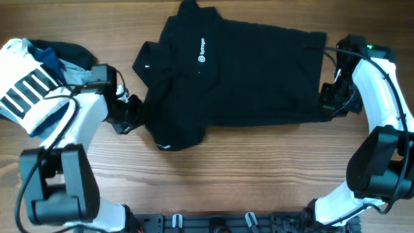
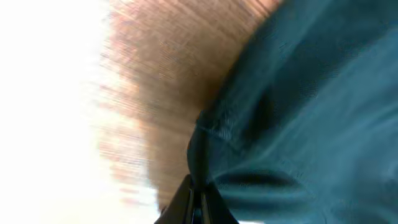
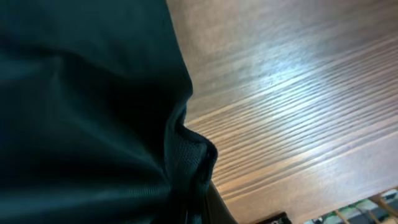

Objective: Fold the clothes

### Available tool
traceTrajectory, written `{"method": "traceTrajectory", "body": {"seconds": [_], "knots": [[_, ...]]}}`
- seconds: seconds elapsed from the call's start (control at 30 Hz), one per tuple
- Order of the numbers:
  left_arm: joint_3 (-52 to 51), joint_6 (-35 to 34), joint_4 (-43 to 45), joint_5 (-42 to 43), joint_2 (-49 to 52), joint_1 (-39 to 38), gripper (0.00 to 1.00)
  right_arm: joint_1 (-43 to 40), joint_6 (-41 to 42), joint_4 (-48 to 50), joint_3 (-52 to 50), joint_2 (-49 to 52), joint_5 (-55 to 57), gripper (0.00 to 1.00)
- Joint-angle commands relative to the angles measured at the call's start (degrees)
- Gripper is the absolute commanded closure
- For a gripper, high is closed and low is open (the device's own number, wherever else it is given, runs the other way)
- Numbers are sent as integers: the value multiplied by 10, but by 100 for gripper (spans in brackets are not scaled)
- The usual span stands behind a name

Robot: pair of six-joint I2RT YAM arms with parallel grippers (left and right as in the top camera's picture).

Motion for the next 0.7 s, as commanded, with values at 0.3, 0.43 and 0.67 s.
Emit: {"method": "traceTrajectory", "body": {"seconds": [0.3, 0.43, 0.67], "knots": [[-11, 47, -112, -8, -7, -20, 96, -5, 14, 20, -97, 1, -40, 96], [-11, 58, -115, -8, -8, -20, 96, -5, 12, 35, -97, -10, -59, 96], [-11, 70, 55, 73, -8, 4, 96, -5, -11, 144, -97, -14, -99, 96]]}}
